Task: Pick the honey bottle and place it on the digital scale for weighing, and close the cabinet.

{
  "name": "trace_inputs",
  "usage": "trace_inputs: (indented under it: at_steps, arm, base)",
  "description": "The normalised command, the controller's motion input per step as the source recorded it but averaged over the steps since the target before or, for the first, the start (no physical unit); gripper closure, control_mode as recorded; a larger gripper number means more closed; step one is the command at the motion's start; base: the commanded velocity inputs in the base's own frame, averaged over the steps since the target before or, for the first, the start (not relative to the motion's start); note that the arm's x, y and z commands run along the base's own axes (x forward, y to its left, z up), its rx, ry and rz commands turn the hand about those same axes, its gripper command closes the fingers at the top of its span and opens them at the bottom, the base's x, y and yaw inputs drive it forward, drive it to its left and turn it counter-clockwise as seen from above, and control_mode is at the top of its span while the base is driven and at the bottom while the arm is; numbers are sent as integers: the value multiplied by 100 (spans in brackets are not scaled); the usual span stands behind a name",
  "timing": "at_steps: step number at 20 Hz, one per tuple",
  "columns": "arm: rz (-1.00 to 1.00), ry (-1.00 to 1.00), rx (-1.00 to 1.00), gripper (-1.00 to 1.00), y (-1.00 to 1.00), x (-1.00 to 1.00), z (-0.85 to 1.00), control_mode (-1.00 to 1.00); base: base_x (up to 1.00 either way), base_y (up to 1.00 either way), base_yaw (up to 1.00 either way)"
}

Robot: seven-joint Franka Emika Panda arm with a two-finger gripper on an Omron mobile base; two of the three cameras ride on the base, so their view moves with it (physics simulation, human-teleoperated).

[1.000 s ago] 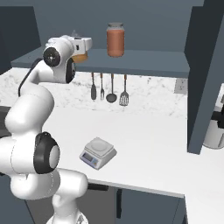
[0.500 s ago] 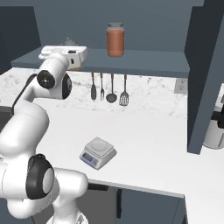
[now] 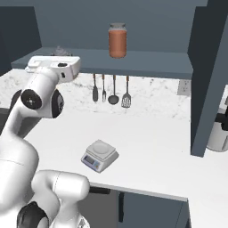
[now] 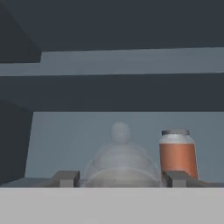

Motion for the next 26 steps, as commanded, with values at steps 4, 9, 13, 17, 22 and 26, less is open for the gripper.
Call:
trace_inputs:
  at_steps: [4,9,13,17,22,26]
  arm:
    - [5,20,-7,100,-31,-82,-2,-100]
    - [20,21,-7,100,-65,-46,-20,-100]
    - [29,13,-7,100,-68,-12,-38,-100]
    - [23,11,-5,100,-54,0,-55,-100]
    - [21,5,-2,100,-19,0,-63,-100]
    - [21,13,0,100,-15,3,-71,-100]
  base:
    - [0,0,0]
    - [0,0,0]
    - [0,0,0]
    - [0,0,0]
    - [0,0,0]
    - [0,0,0]
